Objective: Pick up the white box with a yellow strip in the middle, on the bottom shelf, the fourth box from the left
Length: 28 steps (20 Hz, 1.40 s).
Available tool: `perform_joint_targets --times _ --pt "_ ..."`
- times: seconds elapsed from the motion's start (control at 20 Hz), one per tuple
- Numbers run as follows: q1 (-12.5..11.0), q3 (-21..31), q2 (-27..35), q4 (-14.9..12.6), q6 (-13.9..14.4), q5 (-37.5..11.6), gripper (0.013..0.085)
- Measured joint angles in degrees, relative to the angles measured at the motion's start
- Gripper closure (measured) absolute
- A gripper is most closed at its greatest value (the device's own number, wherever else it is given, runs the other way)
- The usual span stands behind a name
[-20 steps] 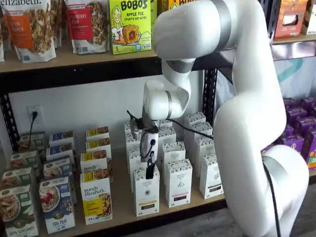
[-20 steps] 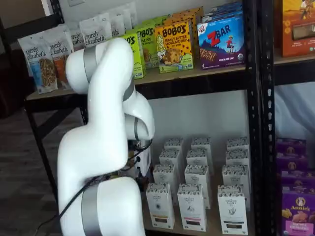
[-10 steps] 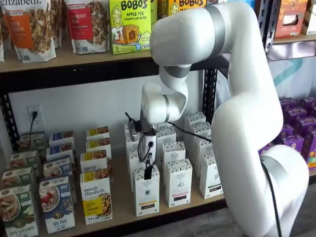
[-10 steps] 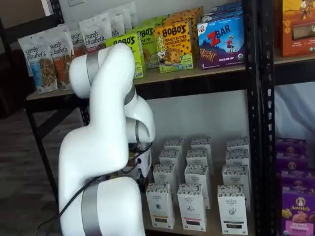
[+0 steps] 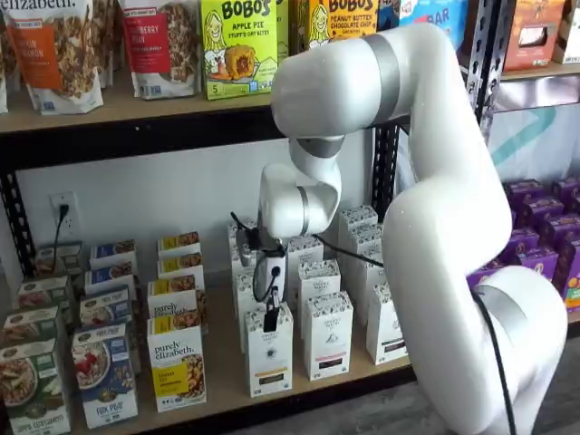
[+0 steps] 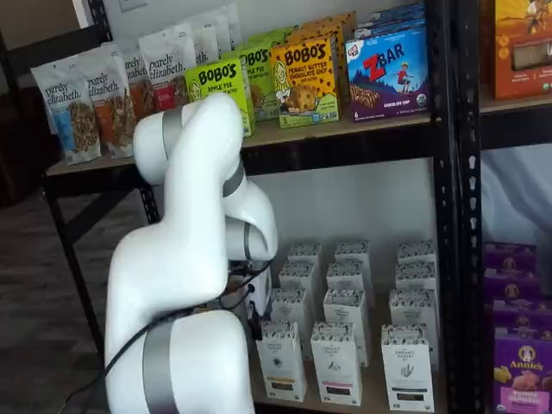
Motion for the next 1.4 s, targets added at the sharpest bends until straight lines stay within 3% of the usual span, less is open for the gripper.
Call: perform_joint_targets --times 1.0,1.4 --pt "-3.4 -12.5 11.3 -4.2 0.5 0.1 0.013" --pt "-3.9 -16.0 13.6 -7.8 3.2 3.4 0.013"
